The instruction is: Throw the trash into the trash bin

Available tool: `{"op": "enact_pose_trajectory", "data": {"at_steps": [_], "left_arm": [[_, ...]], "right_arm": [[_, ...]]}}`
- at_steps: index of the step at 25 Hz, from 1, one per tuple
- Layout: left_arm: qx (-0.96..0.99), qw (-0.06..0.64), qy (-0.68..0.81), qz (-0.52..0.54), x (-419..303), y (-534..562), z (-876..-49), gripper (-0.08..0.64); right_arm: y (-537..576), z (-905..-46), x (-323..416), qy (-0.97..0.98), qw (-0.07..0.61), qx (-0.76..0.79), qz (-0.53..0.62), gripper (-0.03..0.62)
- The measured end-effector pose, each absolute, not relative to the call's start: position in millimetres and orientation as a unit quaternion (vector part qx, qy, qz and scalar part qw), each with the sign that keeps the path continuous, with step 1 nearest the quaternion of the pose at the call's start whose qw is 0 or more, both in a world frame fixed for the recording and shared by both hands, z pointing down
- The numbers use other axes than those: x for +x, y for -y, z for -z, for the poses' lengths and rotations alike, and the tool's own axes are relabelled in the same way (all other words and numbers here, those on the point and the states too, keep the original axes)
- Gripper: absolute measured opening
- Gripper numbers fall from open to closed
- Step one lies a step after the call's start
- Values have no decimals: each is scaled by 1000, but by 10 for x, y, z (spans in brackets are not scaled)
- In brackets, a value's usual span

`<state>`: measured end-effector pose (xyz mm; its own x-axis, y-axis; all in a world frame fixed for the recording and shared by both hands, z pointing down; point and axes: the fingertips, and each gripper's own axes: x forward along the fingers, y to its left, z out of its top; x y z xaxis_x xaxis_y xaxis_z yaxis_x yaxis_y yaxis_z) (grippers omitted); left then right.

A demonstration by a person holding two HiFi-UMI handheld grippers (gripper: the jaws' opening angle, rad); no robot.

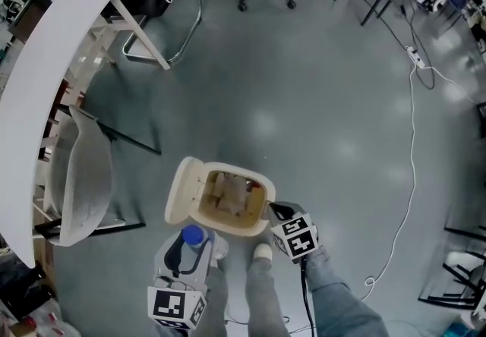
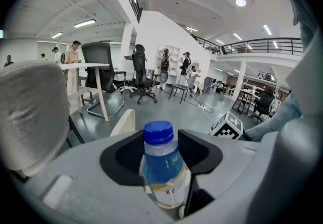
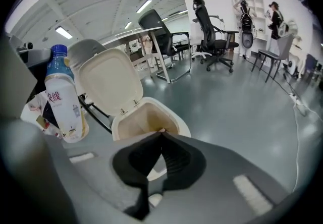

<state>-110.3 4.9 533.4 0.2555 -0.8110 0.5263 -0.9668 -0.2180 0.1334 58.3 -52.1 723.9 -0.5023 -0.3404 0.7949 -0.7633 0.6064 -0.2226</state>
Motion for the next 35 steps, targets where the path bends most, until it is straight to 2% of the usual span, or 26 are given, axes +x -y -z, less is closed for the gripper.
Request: {"op": "enact_pose_trajectory", "data": {"at_steps": [15,26,35], "left_arm": [[788,195,548,-202,-746,550,-5753,219],[802,179,527,-217,-602,846,-6442,221],[807,180,481,-291,-504,840,-7163,221]], "right_arm": [[613,-6650,1059,772,313,443,-330,3],[356,-6774,1200,739,303,483,-360,3],[169,-6871,1385,703,287,524,-385,3]]}}
